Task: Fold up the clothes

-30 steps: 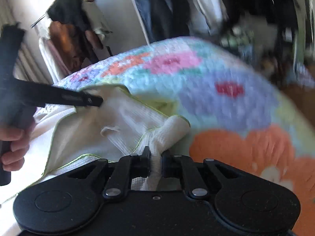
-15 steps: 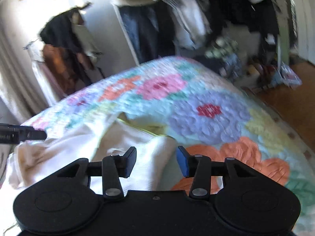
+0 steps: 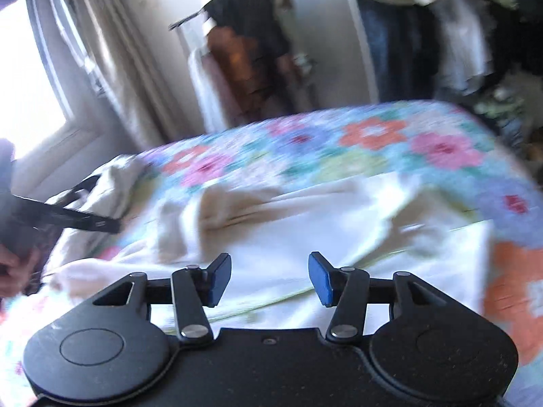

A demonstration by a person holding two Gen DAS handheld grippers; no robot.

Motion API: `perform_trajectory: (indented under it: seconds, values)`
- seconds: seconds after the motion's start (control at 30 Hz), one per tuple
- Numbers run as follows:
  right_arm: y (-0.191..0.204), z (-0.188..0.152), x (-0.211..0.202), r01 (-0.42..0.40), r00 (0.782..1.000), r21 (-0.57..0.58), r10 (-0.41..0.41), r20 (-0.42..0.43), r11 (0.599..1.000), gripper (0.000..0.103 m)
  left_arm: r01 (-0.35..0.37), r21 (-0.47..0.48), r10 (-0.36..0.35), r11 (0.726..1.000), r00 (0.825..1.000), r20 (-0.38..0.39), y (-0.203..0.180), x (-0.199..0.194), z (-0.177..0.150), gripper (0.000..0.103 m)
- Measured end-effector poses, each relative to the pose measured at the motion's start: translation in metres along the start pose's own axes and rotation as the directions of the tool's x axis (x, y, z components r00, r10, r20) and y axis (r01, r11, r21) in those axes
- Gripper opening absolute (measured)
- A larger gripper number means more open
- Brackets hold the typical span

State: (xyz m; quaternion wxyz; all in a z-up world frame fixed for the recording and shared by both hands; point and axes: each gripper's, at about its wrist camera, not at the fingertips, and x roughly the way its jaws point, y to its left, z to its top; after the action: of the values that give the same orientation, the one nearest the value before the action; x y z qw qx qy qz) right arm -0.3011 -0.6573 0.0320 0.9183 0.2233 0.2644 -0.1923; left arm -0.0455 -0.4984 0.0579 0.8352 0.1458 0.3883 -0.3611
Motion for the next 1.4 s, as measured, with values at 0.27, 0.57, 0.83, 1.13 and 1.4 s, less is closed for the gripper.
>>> perform_trajectory:
  seconds: [0.27, 0.57, 0.83, 1.13, 1.4]
  values:
    - [0.075, 0.016, 0.029, -0.070, 0.996, -0.024, 0.069, -0.056, 0.997, 0.061, -0.020, -0.142, 0.025, 0.990, 0.999, 0.040, 0.059, 0.040, -0.030, 0.085]
    - [0.102, 0.016, 0.133, -0.086, 0.991, 0.152, 0.101, -0.091, 0.985, 0.061, 0.154, -0.306, -0.137, 0.940, 0.988, 0.076, 0.102, 0.078, -0.046, 0.085]
    - [0.099, 0.071, 0.179, 0.046, 0.998, 0.026, -0.045, -0.039, 0.999, 0.063, 0.282, -0.277, -0.243, 0.919, 0.956, 0.167, 0.103, 0.115, -0.019, 0.099]
    - [0.078, 0.086, 0.240, 0.087, 0.986, -0.040, -0.092, -0.136, 0.995, 0.038, 0.314, -0.189, -0.297, 0.930, 0.948, 0.115, 0.080, 0.170, -0.016, 0.055]
    - [0.107, 0.064, 0.179, -0.064, 0.998, -0.137, 0.065, 0.004, 0.988, 0.011, 0.327, -0.326, -0.199, 0.887, 0.908, 0.369, 0.139, 0.117, -0.005, 0.014]
